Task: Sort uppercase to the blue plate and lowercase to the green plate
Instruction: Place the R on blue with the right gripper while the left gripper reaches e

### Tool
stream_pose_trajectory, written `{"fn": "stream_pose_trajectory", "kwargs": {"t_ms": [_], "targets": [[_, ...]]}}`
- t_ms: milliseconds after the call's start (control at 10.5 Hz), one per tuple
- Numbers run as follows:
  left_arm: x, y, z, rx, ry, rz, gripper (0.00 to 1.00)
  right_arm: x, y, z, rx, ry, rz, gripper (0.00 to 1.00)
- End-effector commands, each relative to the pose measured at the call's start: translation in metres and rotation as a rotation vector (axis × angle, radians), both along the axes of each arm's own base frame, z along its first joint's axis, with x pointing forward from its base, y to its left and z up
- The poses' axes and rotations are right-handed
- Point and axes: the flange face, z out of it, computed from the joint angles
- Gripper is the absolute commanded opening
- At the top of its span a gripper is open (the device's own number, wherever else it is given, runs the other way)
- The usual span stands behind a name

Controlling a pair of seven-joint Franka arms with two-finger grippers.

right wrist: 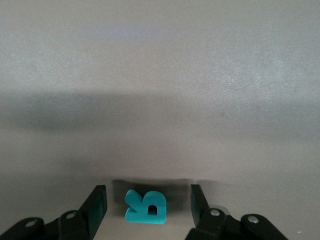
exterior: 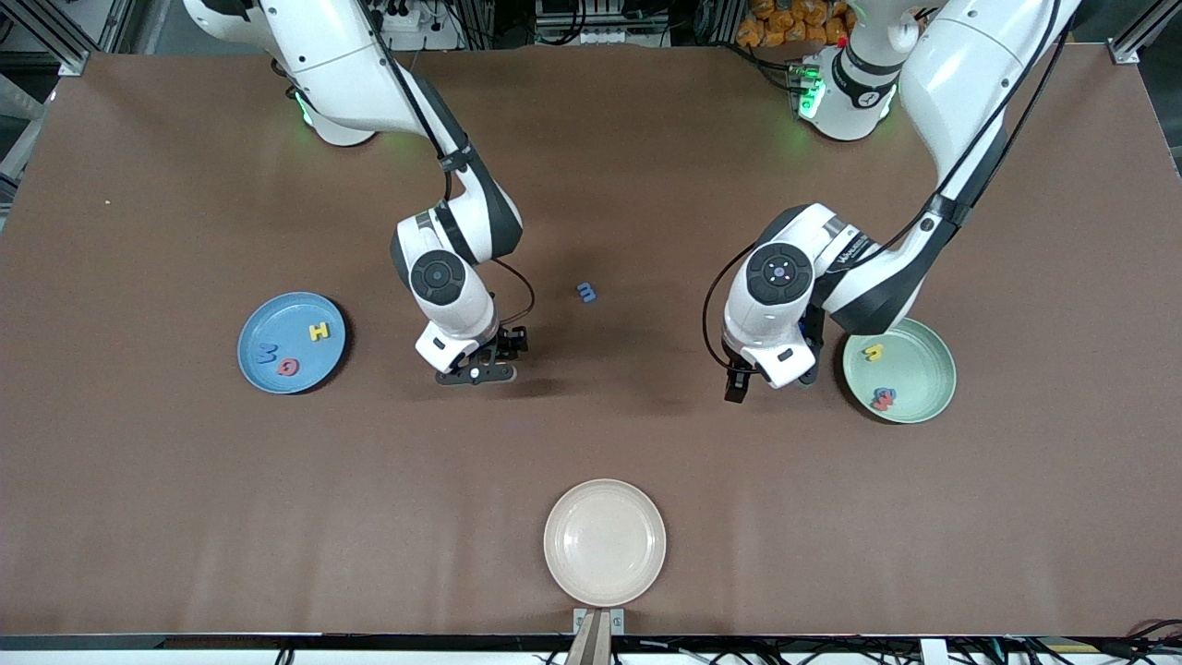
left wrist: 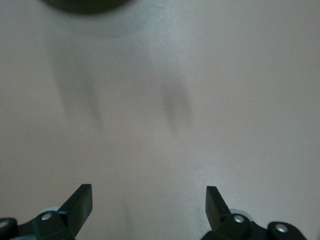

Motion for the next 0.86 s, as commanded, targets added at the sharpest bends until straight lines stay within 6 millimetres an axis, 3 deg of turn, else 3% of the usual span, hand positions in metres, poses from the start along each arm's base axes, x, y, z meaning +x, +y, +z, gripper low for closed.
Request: {"fn": "stream_pose_trajectory", "kwargs": {"t_ms": [0,765], "targets": [[0.011,0.006,0.007,0.009,-0.022,-0.041,1.0,-0.004,0.0,-0.007,-0.006,0.001,0.017,0.73],[0.006,-0.004,0.007,0.015,-0.017,-0.175,1.0,-0.012,0.0,-0.009,-0.016,0.035,0.022,0.61]]}}
